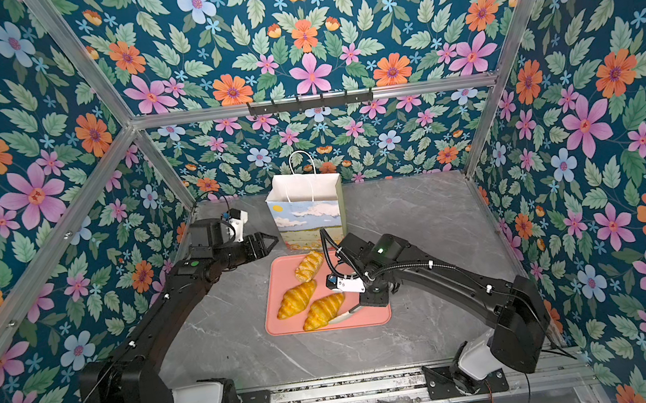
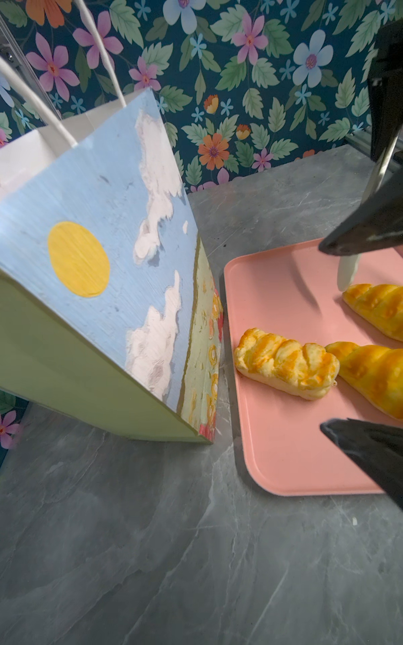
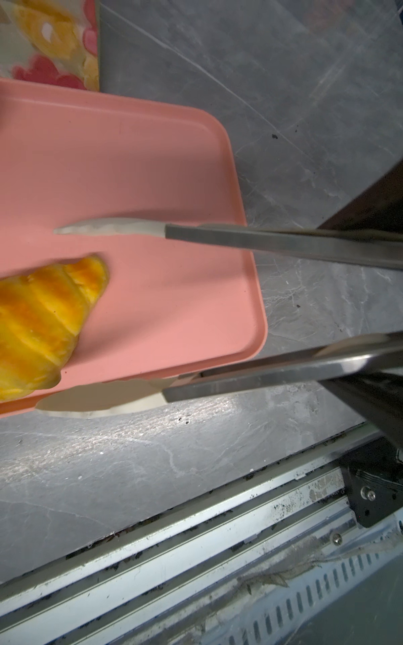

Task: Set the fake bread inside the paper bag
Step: 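Position the open tongs around the striped croissant nearest the bag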

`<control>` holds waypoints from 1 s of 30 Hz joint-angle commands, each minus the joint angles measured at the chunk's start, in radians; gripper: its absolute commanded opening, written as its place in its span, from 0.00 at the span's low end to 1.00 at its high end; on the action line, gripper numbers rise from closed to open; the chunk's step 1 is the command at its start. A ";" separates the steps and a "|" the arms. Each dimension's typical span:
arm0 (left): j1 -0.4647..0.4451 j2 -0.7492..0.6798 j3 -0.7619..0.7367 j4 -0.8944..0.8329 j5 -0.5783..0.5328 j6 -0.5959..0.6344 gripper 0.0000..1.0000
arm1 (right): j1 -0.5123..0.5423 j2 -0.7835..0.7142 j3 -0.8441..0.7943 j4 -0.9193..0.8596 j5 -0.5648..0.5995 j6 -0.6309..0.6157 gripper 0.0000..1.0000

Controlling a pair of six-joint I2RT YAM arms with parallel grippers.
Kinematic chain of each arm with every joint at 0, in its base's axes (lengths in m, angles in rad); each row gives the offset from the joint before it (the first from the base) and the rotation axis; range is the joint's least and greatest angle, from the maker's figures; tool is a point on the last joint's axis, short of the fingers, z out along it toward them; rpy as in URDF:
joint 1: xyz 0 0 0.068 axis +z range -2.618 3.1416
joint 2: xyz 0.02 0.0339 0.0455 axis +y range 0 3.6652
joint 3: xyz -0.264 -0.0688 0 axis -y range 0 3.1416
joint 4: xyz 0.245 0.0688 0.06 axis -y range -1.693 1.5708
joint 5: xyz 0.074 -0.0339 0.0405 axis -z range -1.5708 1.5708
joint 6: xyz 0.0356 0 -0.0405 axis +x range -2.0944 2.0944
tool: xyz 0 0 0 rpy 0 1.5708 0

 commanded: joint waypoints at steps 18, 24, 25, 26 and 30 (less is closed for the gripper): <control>0.001 -0.002 -0.005 0.020 0.021 0.027 0.75 | 0.019 0.121 0.084 0.013 0.051 -0.083 0.55; 0.001 -0.001 -0.007 0.018 0.020 0.027 0.75 | 0.020 0.139 0.116 0.011 0.011 -0.101 0.55; 0.001 -0.001 -0.005 0.019 0.021 0.027 0.75 | 0.022 0.140 0.120 0.010 0.007 -0.106 0.55; 0.001 -0.002 -0.005 0.018 0.021 0.027 0.75 | 0.025 0.142 0.122 0.012 0.005 -0.110 0.55; 0.001 -0.004 -0.006 0.017 0.022 0.027 0.75 | 0.030 0.158 0.135 0.010 0.005 -0.121 0.55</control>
